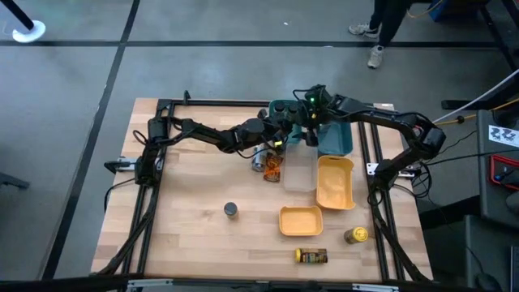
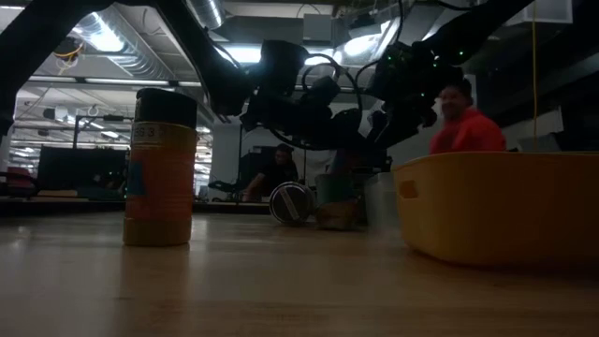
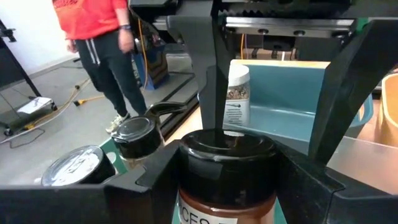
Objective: Sort spices by type
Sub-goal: Put the orange seasoning into the green bin, then put the yellow seasoning into the green bin
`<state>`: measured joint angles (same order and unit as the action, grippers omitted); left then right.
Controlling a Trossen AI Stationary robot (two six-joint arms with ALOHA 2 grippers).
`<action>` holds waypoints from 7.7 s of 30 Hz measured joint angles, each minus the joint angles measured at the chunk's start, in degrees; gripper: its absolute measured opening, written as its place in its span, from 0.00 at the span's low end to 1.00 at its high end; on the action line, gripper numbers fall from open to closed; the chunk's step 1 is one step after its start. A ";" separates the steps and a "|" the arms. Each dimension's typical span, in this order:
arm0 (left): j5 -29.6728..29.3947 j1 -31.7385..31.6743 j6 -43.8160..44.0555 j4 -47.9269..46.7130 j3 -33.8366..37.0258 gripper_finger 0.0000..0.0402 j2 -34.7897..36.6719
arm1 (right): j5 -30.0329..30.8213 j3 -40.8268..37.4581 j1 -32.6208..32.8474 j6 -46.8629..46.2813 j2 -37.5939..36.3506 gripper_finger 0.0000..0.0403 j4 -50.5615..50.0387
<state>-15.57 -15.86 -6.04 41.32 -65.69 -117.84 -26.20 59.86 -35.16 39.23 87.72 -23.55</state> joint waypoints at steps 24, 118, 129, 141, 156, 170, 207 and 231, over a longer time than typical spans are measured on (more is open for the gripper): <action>-0.42 -0.81 2.62 -1.84 0.02 0.58 -0.04 | -1.04 0.04 0.04 0.18 -0.11 0.67 0.79; -0.06 48.06 52.19 -84.22 2.54 0.58 30.01 | 5.16 4.15 24.39 -7.92 -4.87 0.67 -21.09; -0.76 46.27 50.60 -84.04 2.54 0.58 24.81 | 5.16 4.15 24.38 -7.91 -4.87 0.67 -20.88; -1.18 44.52 49.74 -80.99 2.54 0.58 22.08 | 5.16 4.15 24.37 -7.90 -4.87 0.67 -20.53; -2.85 44.57 47.84 -75.74 2.54 0.58 22.03 | 5.16 4.15 24.37 -7.90 -4.87 0.67 -20.24; -6.96 44.57 48.10 -73.18 2.54 0.58 22.03 | 5.16 4.15 24.37 -7.90 -4.86 0.67 -20.25; -5.38 17.54 12.53 -55.01 -10.14 0.49 22.18 | 23.32 9.16 24.24 -9.25 -23.41 0.67 -27.06; 9.61 -3.69 6.51 -30.47 -15.28 0.49 5.67 | 22.97 9.16 14.38 -14.98 -28.74 0.67 -25.81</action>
<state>-5.96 -19.55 0.46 10.85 -80.97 -112.17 -3.23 69.01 -20.78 24.25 58.98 -49.36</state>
